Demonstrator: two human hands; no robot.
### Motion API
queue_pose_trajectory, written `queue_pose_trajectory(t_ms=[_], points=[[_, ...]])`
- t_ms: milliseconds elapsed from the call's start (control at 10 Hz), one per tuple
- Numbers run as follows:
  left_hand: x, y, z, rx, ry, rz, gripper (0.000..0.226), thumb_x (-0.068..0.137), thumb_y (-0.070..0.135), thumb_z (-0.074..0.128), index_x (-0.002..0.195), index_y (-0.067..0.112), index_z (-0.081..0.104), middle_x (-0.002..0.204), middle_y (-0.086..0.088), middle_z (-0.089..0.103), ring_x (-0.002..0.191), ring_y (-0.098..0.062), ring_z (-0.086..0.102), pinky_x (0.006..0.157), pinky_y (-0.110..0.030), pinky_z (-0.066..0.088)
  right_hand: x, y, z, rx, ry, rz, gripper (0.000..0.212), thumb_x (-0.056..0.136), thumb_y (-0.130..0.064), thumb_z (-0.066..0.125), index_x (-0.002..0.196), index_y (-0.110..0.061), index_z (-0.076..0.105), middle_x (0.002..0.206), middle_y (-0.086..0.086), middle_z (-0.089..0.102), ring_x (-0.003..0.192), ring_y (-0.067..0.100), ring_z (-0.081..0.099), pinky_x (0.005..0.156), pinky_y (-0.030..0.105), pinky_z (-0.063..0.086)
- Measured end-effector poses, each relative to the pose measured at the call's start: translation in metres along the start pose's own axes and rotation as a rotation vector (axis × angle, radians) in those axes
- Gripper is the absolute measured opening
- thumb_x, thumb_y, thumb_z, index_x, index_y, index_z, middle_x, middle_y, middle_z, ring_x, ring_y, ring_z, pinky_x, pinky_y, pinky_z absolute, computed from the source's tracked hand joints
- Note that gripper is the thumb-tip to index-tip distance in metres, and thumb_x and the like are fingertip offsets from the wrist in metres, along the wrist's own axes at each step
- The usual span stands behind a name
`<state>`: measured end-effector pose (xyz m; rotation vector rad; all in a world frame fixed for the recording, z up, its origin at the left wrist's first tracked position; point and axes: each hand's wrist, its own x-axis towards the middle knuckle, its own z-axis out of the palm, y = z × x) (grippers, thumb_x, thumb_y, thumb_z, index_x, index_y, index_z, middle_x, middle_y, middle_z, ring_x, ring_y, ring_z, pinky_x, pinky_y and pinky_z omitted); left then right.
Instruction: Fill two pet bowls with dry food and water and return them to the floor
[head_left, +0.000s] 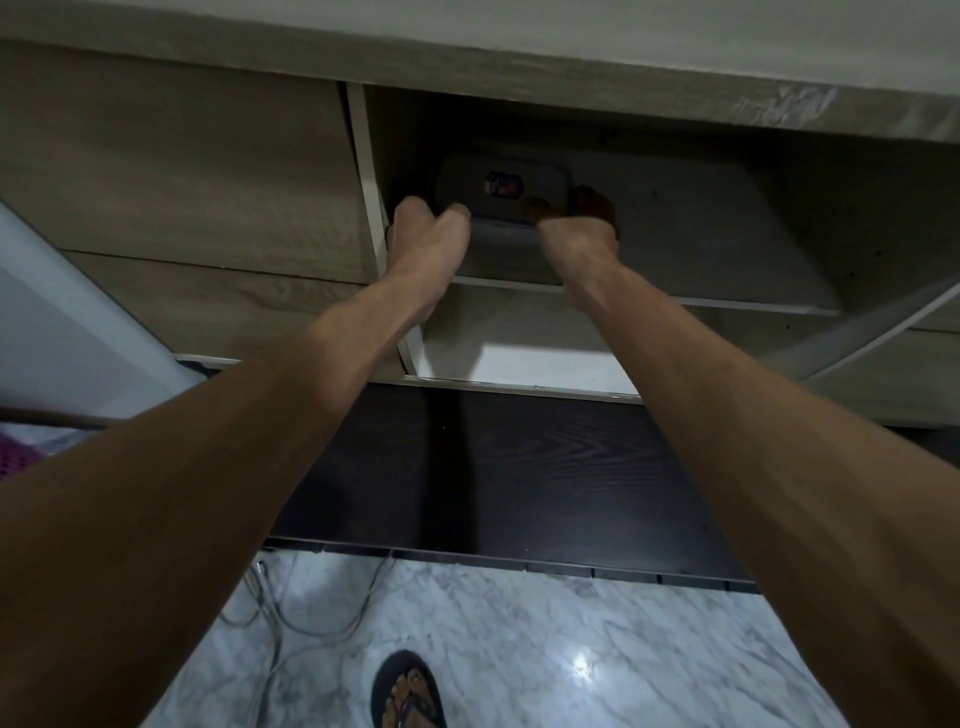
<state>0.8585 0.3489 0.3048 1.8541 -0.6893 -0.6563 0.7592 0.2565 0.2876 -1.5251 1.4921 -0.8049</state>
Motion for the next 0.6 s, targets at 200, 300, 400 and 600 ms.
queue_pose_trajectory(t_ms=[200, 300, 400, 600], points=[[0.002, -0.008, 0.001, -0.008, -0.015, -0.012, 0.042, 0.094, 0.025, 0.05, 0.13, 0.004, 0.045, 0.12, -0.011, 0.054, 0.11, -0.026, 0.053, 0.086, -0.032, 0.043, 0.002, 0.01, 0.002, -0.022, -0.025, 0.009, 0.071, 0.088, -0.04, 0.066, 0.147, -0.011, 0.039, 0.148, 0.007, 0.045, 0.137, 0.023, 0.041, 0.11, 0.023, 0.031], [0.003, -0.012, 0.002, -0.002, -0.01, -0.01, 0.04, 0.095, 0.026, 0.05, 0.129, 0.005, 0.045, 0.117, -0.009, 0.053, 0.109, -0.025, 0.053, 0.084, -0.032, 0.043, 0.0, 0.011, 0.003, 0.015, -0.032, 0.013, 0.071, 0.09, -0.036, 0.065, 0.149, -0.011, 0.035, 0.152, 0.007, 0.04, 0.14, 0.023, 0.037, 0.115, 0.025, 0.028], [-0.002, -0.011, 0.002, 0.043, -0.029, 0.007, 0.04, 0.096, 0.028, 0.049, 0.129, 0.006, 0.045, 0.117, -0.008, 0.052, 0.11, -0.025, 0.052, 0.085, -0.032, 0.043, -0.007, 0.01, 0.001, 0.025, -0.041, 0.018, 0.068, 0.088, -0.035, 0.067, 0.146, -0.011, 0.041, 0.148, 0.007, 0.047, 0.136, 0.024, 0.043, 0.114, 0.028, 0.033], [-0.031, -0.026, -0.018, -0.031, -0.056, 0.028, 0.069, 0.094, 0.027, 0.056, 0.154, 0.014, 0.023, 0.156, -0.006, 0.035, 0.143, -0.022, 0.036, 0.118, -0.039, 0.031, -0.054, 0.006, -0.04, 0.072, 0.021, 0.009, 0.061, 0.089, -0.033, 0.066, 0.14, -0.008, 0.047, 0.132, 0.008, 0.06, 0.123, 0.021, 0.054, 0.098, 0.021, 0.04]])
